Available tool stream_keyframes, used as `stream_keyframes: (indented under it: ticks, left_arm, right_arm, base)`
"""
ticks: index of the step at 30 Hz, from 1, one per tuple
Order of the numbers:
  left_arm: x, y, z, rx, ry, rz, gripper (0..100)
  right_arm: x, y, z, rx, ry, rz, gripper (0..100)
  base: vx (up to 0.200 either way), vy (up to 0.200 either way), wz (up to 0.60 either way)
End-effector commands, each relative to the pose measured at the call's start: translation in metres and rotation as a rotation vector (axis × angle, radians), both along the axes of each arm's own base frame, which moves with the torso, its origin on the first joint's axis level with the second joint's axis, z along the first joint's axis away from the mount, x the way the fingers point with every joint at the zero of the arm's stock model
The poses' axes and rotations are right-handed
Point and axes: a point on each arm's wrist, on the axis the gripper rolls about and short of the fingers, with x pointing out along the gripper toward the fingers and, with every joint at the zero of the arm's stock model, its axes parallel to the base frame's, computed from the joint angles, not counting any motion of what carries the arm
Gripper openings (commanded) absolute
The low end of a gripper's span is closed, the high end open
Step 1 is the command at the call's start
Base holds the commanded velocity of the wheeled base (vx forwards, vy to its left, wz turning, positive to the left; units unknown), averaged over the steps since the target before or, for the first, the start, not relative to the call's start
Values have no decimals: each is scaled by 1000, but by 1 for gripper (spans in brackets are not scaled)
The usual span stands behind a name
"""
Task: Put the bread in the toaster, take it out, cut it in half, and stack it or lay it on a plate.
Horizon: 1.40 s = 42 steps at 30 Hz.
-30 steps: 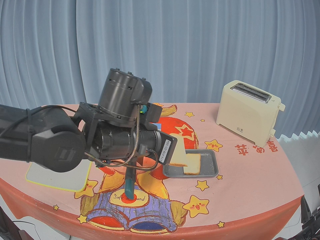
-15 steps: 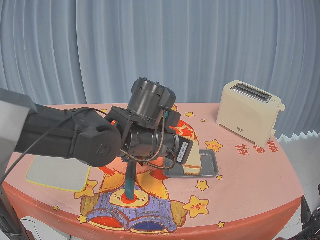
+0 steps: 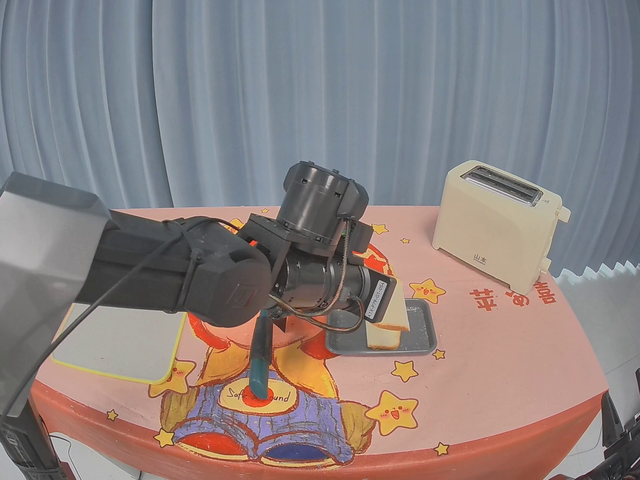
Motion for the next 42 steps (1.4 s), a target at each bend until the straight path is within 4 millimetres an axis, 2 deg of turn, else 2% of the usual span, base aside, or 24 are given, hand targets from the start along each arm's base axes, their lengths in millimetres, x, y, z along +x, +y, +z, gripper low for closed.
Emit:
stream_keyframes:
  ticks: [1, 14, 17, 18, 20, 27, 42]
  left_arm:
    - [5, -5, -7, 7, 7, 0, 0]
    - [19, -14, -31, 27, 28, 0, 0]
    - [22, -13, -30, 20, 20, 8, 0]
    - [24, -13, -37, 25, 26, 10, 0]
    - [25, -12, -40, 29, 30, 13, 0]
    - [32, -3, -40, 29, 30, 38, 0]
    - [32, -3, -39, 31, 31, 41, 0]
  right_arm:
    - [0, 0, -5, 0, 1, 0, 100]
    - [0, 0, -5, 0, 1, 0, 100]
    - [0, 0, -5, 0, 1, 0, 100]
    - [0, 0, -5, 0, 1, 0, 100]
    - [0, 0, -5, 0, 1, 0, 100]
    - [0, 0, -5, 0, 1, 0, 100]
    - [0, 0, -5, 0, 1, 0, 100]
  base:
    - [0, 0, 0]
    - [0, 0, 0]
    - [0, 0, 0]
    - [0, 0, 0]
    - [0, 0, 0]
    - [0, 0, 0]
    - [0, 0, 0]
